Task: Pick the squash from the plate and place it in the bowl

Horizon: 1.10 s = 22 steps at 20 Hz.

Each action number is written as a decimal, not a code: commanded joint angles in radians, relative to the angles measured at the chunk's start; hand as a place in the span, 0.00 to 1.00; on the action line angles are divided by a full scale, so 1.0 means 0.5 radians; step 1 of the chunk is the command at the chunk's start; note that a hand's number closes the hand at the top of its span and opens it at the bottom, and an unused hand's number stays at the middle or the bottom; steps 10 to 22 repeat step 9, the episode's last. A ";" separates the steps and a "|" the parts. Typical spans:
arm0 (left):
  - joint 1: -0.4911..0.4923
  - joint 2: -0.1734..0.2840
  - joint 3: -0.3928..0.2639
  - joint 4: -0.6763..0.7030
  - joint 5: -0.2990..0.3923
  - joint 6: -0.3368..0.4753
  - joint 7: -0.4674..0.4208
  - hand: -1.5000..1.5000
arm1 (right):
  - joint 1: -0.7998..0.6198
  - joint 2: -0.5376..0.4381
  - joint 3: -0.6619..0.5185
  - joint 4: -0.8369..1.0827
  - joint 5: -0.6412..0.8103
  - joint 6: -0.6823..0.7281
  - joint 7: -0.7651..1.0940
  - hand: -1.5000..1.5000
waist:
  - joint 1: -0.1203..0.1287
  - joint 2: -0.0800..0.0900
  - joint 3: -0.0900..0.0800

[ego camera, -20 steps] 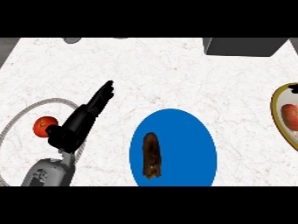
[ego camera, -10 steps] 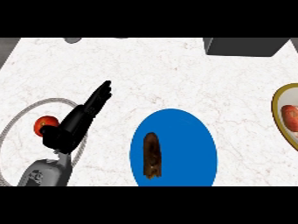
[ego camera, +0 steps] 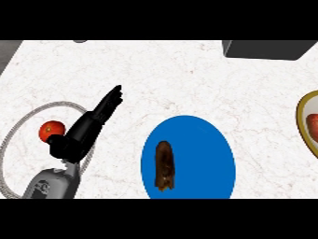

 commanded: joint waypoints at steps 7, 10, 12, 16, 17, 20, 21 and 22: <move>-0.044 -0.016 0.002 0.003 -0.004 0.007 0.009 0.50 | 0.024 -0.137 -0.066 0.091 -0.103 0.453 -0.097 0.00 | 0.009 0.021 0.017; -0.006 -0.046 -0.037 -0.015 -0.006 0.004 -0.022 0.50 | 0.042 -0.135 -0.065 0.092 -0.107 0.421 -0.072 0.00 | 0.028 0.025 0.019; -0.006 -0.046 -0.037 -0.015 -0.006 0.004 -0.022 0.50 | 0.042 -0.135 -0.065 0.092 -0.107 0.421 -0.072 0.00 | 0.028 0.025 0.019; -0.006 -0.046 -0.037 -0.015 -0.006 0.004 -0.022 0.50 | 0.042 -0.135 -0.065 0.092 -0.107 0.421 -0.072 0.00 | 0.028 0.025 0.019; -0.006 -0.046 -0.037 -0.015 -0.006 0.004 -0.022 0.50 | 0.042 -0.135 -0.065 0.092 -0.107 0.421 -0.072 0.00 | 0.028 0.025 0.019; -0.006 -0.046 -0.037 -0.015 -0.006 0.004 -0.022 0.50 | 0.042 -0.135 -0.065 0.092 -0.107 0.421 -0.072 0.00 | 0.028 0.025 0.019; -0.006 -0.046 -0.037 -0.015 -0.006 0.004 -0.022 0.50 | 0.042 -0.135 -0.065 0.092 -0.107 0.421 -0.072 0.00 | 0.028 0.025 0.019; -0.006 -0.046 -0.037 -0.015 -0.006 0.004 -0.022 0.50 | 0.042 -0.135 -0.065 0.092 -0.107 0.421 -0.072 0.00 | 0.028 0.025 0.019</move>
